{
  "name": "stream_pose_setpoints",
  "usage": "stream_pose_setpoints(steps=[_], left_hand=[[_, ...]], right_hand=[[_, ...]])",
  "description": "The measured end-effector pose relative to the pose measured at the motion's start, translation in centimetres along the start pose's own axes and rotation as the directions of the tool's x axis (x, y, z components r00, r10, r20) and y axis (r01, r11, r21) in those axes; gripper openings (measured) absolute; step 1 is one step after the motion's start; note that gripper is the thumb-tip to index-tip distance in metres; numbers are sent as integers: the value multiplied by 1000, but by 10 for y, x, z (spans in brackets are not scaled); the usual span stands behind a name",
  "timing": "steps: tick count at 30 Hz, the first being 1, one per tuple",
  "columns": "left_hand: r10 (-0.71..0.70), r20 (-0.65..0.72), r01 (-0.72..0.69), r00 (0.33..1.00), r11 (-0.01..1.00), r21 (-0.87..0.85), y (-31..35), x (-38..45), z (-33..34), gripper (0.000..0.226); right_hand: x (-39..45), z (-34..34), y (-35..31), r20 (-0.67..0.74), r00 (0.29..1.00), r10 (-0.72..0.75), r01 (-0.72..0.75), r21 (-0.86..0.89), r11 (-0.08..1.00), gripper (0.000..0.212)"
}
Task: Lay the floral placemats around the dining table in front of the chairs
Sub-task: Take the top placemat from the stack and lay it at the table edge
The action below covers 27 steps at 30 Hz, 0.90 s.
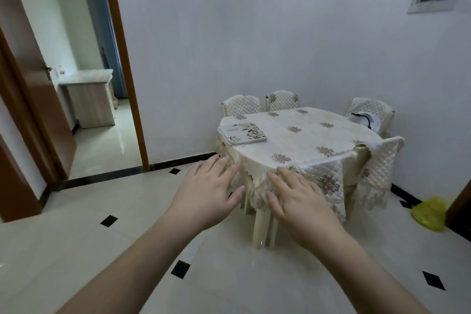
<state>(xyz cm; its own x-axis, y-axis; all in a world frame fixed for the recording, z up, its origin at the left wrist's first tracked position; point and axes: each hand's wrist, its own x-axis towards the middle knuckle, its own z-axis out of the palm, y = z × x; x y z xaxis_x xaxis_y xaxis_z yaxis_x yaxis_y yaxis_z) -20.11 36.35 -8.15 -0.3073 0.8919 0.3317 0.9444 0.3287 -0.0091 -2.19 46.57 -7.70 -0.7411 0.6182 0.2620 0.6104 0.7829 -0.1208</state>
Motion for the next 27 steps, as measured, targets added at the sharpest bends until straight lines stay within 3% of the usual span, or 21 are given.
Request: stream_pose_setpoints(steps=[10,17,27], left_hand=[[-71,25,71,997,998,-2,-60,104,51,67],[-58,22,57,998,997,46,-60,196,95,67],[-152,105,144,983,986,82,-67,326,155,67]], right_hand=[[117,40,18,-17,999,32,-34,-72,997,52],[210,73,66,12,1000,6,-6,10,1000,52],[339,114,141,69,997,-44,40,59,997,53]])
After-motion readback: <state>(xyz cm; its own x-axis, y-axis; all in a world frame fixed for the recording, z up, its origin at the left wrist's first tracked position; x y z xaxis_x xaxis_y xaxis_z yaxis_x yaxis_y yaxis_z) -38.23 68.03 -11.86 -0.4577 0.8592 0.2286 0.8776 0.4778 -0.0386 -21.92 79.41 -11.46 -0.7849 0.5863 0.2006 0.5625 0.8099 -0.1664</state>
